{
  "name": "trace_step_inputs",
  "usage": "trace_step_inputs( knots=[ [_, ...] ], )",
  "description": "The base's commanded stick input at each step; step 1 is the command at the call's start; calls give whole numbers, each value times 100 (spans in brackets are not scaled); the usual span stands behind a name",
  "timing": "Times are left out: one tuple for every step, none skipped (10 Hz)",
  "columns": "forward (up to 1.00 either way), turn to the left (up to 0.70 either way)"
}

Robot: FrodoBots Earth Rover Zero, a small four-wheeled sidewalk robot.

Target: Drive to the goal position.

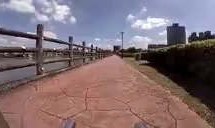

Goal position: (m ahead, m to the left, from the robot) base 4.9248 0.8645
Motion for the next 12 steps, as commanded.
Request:
trace_step_inputs(
  knots=[
    [70,0],
    [70,0],
    [70,0],
    [70,0],
    [70,0],
    [70,0],
    [70,0],
    [70,0],
    [70,0],
    [70,0],
    [70,0],
    [70,0]
  ],
)
